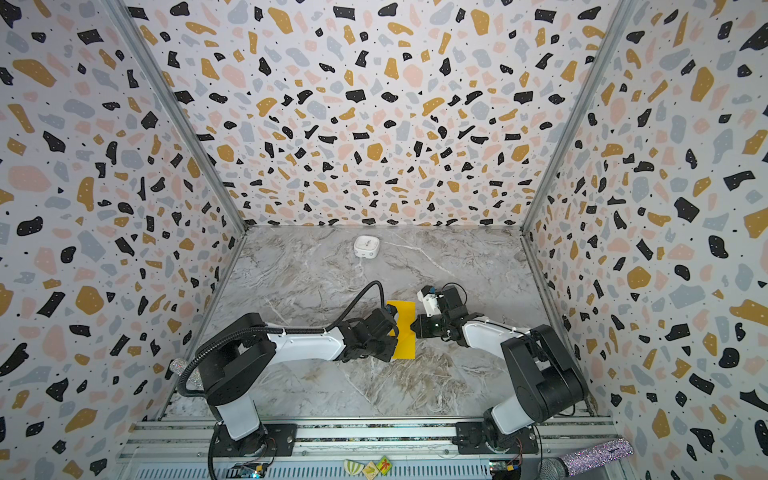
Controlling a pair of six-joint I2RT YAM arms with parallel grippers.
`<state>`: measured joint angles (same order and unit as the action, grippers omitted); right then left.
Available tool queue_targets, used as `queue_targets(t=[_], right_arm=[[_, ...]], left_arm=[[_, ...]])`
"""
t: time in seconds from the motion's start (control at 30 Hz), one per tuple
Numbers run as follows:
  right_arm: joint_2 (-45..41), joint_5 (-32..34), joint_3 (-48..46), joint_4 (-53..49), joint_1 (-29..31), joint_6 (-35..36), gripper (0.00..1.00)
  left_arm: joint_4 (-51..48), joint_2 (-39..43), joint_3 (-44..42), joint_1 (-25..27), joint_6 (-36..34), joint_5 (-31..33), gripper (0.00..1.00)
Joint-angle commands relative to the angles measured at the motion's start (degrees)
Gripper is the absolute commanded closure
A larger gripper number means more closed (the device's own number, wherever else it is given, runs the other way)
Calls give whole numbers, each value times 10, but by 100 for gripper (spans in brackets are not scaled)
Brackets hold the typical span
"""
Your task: Fold a paper plane with a square sheet of paper (pick it up from the middle)
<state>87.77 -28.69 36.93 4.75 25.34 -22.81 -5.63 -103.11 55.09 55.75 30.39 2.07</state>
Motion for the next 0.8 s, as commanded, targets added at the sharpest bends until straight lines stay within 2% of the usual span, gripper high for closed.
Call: queue_targets(t=[0.0,0.1,0.5,0.77], right_arm=[[20,-33,17,13,5,-16,93],[43,-37,27,13,6,-19,94],[83,30,29,-41,-2,-21,94],[105,34,28,-46,-2,-30,95]], left_arm=[[-74,-14,-8,3,-5,7,100],[-75,-13,-6,3,-6,7,100],[-74,-1,30,3,-28,-5,100],[-66,-23,73,6,-43,-9,100]])
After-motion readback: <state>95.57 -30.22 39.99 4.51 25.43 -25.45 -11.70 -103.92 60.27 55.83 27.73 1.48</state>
